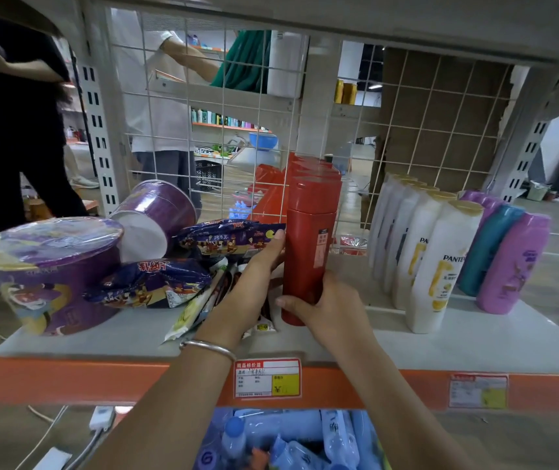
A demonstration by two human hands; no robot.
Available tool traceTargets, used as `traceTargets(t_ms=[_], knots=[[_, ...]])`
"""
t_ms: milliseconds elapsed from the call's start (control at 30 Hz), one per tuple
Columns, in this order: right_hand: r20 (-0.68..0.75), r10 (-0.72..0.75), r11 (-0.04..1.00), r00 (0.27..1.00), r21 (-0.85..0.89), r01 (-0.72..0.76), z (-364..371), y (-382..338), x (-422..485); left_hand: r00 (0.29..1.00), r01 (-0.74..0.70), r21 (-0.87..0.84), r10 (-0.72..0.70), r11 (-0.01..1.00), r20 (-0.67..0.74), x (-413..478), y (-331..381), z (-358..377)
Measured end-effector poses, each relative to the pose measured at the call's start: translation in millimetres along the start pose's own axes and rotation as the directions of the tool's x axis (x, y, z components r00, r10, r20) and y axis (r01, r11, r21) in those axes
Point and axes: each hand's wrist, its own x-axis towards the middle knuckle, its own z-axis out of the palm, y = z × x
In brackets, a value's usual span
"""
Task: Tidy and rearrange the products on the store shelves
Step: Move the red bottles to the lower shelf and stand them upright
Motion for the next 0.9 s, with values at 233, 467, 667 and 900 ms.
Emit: traceTargets(t_ms=[233, 467, 667, 900], knots=[[0.015, 0.038, 0.999, 0.999, 0.001, -0.038, -1, -2, 2, 0.998, -0.054, -0.003, 0.054, 0.999, -0.035, -6, 4, 2], [-0.017, 0.115, 0.993, 0.993, -0.022, -0.116, -10, 2, -4, 0.939, -0.194, 0.18, 0.235, 0.964, -0.251, -42, 53, 0], [-0.325, -0.195, 0.98, 0.926, -0.021, 0.199, -12, 14, -34, 0.933, -0.035, 0.984, 0.359, 0.177, -0.032, -93, 79, -80], [-0.219, -0.468, 0.866, 0.856, 0.078, 0.494, -7, -28, -39, 0.961, 0.246, 0.962, 0.16, -0.116, -0.226, -102, 50, -100]])
